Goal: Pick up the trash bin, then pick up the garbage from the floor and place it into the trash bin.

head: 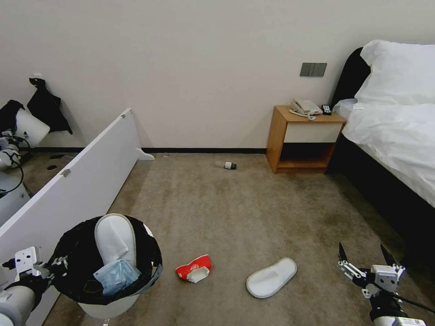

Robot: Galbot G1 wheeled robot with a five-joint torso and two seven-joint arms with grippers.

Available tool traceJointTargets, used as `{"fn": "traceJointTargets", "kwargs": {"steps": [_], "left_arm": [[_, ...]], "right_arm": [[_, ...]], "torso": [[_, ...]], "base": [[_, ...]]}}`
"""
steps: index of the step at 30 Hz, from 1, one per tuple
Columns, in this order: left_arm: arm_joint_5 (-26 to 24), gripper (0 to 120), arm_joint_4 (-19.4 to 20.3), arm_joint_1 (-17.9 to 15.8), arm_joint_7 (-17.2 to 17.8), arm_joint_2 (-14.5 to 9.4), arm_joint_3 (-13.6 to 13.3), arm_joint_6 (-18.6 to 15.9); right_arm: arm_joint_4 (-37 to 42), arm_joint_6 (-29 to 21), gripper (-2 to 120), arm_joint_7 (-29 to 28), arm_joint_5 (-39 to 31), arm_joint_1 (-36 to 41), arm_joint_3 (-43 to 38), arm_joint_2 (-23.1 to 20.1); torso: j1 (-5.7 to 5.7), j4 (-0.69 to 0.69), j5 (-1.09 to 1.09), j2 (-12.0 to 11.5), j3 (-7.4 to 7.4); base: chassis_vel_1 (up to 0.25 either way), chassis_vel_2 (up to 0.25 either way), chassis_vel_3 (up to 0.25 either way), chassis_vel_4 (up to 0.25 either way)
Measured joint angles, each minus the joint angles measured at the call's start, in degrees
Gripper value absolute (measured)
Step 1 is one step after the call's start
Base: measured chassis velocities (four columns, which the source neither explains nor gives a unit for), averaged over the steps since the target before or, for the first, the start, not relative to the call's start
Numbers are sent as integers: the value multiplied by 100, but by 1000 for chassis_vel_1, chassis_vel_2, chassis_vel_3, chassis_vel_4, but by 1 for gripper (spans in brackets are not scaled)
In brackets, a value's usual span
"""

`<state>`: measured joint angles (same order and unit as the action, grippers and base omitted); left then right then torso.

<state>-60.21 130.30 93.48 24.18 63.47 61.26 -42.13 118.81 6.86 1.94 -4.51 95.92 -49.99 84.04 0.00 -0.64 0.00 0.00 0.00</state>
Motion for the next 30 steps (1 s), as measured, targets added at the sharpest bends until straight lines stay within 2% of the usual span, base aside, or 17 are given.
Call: {"fn": "traceJointTargets", "kwargs": {"steps": [12, 30], "left_arm": [[4, 4, 14, 6, 0, 9, 4, 0], [16, 4, 39, 8, -1, 36, 11, 0]], "right_arm": [[10, -6, 100, 19, -18, 0, 3, -3], [-29, -14, 100, 33, -78, -41, 14, -51]], "torso": [[0, 0, 0, 0, 0], [1, 0, 0, 0, 0]], "base": [[-6, 7, 3, -9], [-51, 51, 56, -52]]}}
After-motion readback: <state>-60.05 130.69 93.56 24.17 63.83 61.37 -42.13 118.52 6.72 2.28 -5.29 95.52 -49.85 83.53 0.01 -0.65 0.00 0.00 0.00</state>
